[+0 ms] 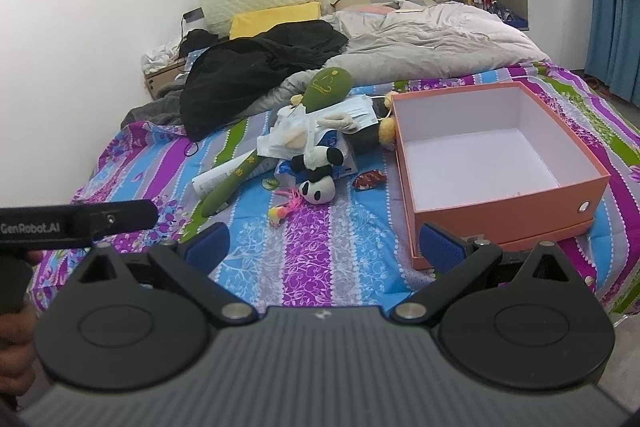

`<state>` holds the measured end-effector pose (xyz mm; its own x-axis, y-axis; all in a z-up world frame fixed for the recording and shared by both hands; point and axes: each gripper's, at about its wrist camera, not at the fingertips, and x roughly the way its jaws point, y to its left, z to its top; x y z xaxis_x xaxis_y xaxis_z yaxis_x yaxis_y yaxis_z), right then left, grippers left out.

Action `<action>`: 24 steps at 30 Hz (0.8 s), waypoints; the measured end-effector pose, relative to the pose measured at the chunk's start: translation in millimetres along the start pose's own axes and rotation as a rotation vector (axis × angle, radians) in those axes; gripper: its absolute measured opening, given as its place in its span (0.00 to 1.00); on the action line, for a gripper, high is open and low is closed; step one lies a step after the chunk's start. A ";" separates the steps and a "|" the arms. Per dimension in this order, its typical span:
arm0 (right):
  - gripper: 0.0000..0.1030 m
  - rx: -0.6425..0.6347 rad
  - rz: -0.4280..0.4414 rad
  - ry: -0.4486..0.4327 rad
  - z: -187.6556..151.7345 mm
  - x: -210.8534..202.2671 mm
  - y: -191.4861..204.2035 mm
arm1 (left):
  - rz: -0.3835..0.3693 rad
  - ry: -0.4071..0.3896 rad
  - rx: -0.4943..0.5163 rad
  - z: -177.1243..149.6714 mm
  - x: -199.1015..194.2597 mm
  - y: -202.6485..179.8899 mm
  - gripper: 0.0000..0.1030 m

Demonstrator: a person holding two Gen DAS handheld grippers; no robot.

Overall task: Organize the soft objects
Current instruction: 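Move both tools toward the pile of toys on the bed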

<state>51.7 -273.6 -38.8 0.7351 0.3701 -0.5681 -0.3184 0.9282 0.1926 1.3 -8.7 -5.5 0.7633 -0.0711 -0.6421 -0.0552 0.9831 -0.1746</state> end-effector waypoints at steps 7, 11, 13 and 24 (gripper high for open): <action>1.00 0.009 0.009 0.007 -2.0 0.8 -1.1 | 0.000 -0.002 0.005 -0.8 -1.7 -0.9 1.00; 1.00 0.006 0.008 0.004 -2.4 1.7 -0.3 | -0.002 0.010 0.001 -1.0 -0.2 0.0 1.00; 1.00 0.010 0.007 0.005 -2.8 1.5 -0.3 | 0.003 0.007 0.001 -0.7 0.0 0.2 1.00; 1.00 -0.010 0.028 0.017 -4.5 3.7 4.7 | -0.006 -0.006 -0.012 -4.4 -4.7 2.1 1.00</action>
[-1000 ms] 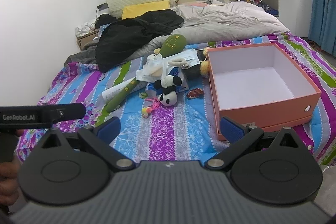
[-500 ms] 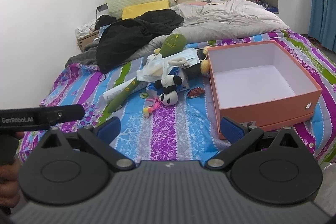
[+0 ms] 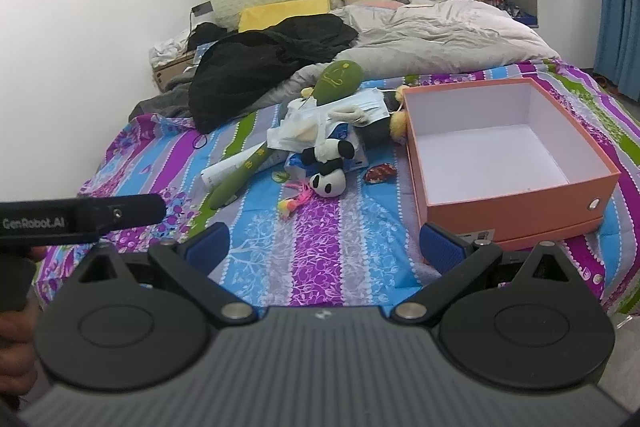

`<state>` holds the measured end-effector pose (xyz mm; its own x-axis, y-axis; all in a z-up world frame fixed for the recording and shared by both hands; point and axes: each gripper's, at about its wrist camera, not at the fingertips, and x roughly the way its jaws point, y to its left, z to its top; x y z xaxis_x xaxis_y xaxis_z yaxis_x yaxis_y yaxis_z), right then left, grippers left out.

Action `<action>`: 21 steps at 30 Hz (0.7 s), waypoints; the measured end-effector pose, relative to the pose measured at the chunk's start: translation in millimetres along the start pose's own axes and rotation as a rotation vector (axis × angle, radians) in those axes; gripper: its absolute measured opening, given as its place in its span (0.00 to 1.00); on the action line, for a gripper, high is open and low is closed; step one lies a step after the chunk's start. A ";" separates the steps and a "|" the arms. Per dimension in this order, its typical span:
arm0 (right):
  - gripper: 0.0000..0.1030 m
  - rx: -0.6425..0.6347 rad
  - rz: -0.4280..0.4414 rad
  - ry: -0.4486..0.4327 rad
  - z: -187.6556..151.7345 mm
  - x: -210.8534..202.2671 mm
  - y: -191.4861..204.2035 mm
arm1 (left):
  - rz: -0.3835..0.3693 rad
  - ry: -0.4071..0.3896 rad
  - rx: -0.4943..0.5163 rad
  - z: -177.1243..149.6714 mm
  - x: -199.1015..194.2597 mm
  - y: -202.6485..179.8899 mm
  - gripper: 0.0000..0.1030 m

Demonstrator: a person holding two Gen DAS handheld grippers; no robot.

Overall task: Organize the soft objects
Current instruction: 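Move both tools toward the pile of toys on the bed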

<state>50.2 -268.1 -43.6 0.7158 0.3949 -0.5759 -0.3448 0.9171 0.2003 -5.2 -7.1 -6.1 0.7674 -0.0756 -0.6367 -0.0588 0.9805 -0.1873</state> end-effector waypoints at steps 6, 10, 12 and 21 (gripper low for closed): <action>1.00 0.005 0.001 0.006 -1.1 2.0 -0.3 | 0.008 0.006 0.002 -0.5 1.9 0.4 1.00; 1.00 0.017 -0.001 0.011 -2.5 3.6 -2.5 | -0.009 0.023 -0.004 0.1 4.8 1.2 1.00; 1.00 0.019 -0.004 0.015 -2.9 5.1 -2.0 | -0.024 0.036 -0.014 0.1 7.2 2.5 1.00; 1.00 0.049 -0.014 0.035 -3.0 11.9 -13.2 | 0.005 0.082 0.011 -1.9 24.7 1.6 1.00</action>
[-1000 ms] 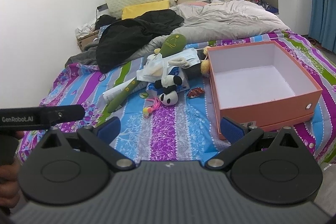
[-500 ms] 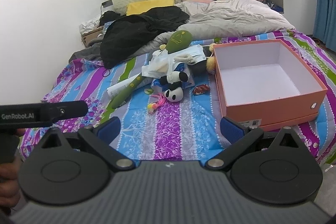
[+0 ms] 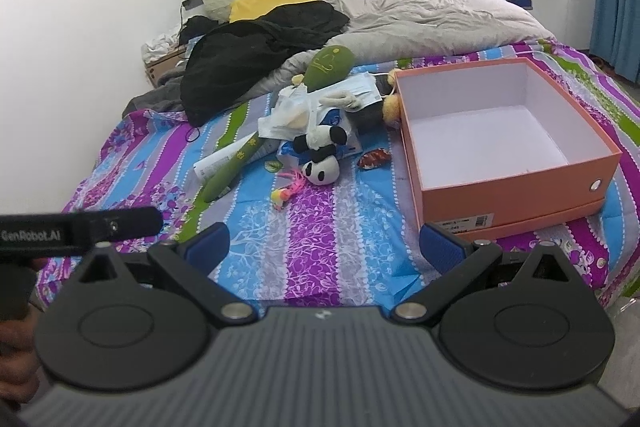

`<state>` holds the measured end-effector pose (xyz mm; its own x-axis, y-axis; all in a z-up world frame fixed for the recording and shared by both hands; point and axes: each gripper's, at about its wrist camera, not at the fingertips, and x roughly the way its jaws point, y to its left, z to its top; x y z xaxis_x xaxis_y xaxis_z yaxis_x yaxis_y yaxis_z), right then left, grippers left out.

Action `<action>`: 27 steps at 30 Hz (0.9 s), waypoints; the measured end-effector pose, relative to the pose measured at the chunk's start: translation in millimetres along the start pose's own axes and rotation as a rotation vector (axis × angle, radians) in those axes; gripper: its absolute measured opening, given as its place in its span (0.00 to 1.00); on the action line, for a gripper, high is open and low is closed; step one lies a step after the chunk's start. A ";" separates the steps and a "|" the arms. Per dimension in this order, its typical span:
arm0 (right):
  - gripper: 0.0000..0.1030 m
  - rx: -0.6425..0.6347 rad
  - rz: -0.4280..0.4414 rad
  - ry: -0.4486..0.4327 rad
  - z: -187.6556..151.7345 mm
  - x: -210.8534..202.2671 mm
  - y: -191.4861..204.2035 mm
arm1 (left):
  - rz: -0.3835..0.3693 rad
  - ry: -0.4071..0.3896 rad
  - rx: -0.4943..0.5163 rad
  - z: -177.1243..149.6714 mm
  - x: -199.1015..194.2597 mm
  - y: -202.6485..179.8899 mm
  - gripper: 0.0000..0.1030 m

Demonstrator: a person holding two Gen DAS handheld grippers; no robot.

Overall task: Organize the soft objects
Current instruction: 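Move both tools toward the pile of toys on the bed, then grasp the yellow chick toy with left tool while right tool grasps the panda plush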

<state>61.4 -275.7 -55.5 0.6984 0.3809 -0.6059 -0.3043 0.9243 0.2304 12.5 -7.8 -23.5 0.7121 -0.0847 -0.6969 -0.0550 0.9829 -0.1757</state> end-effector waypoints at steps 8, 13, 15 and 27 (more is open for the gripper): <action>1.00 0.001 -0.005 0.014 4.4 19.4 -6.5 | -0.025 0.038 -0.012 7.8 27.6 7.1 1.00; 1.00 0.006 0.014 0.052 6.9 43.8 -8.0 | -0.015 0.062 -0.009 16.6 51.8 12.2 1.00; 1.00 0.017 0.027 0.071 7.6 54.2 -9.1 | -0.006 0.069 -0.004 19.8 61.7 14.5 1.00; 0.88 0.001 0.083 0.089 27.6 99.2 -0.2 | 0.022 0.087 -0.009 25.7 110.1 38.8 0.98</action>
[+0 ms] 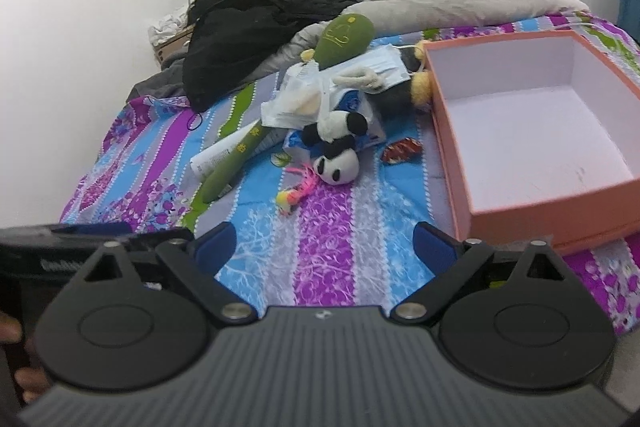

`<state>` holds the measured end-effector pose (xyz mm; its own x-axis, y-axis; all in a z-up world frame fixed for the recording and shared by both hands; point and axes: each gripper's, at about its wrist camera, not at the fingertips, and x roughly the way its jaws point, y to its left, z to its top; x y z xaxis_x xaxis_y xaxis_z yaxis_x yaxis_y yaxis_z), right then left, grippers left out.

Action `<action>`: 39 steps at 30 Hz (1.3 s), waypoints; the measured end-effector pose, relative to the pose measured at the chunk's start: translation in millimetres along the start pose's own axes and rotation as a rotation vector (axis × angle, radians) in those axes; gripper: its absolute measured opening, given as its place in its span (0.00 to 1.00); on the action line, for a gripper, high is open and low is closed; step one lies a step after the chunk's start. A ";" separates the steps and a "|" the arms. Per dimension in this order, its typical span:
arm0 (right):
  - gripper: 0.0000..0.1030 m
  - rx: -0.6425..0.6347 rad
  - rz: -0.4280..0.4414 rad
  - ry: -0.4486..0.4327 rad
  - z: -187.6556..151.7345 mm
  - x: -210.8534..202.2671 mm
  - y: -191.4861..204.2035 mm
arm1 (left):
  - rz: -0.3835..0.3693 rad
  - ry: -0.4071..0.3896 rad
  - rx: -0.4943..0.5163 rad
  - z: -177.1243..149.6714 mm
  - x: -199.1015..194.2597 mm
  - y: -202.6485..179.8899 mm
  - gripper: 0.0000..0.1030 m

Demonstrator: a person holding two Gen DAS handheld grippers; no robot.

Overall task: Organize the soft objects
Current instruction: 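Grasp the yellow chick toy with left tool while right tool grasps the panda plush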

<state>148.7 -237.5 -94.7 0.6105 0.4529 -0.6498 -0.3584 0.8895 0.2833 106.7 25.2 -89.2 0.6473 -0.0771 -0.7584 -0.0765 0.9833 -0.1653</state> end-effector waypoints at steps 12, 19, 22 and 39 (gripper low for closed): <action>0.74 0.002 0.015 0.041 18.9 76.3 -6.8 | -0.014 0.061 -0.041 7.6 76.4 30.1 0.76; 0.74 0.010 0.015 0.076 29.4 131.9 -17.2 | -0.011 0.097 -0.038 16.1 126.0 45.5 0.66; 0.74 -0.032 -0.013 0.073 33.2 154.5 -16.4 | -0.016 0.111 -0.043 21.2 146.0 51.7 0.65; 0.74 0.048 0.053 0.161 56.6 258.4 -38.4 | -0.053 0.168 -0.014 39.8 231.9 55.7 0.59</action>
<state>360.2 -151.2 -233.5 0.4690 0.4875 -0.7365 -0.3508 0.8681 0.3512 282.7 68.7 -249.2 0.5150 -0.1564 -0.8428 -0.0569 0.9748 -0.2157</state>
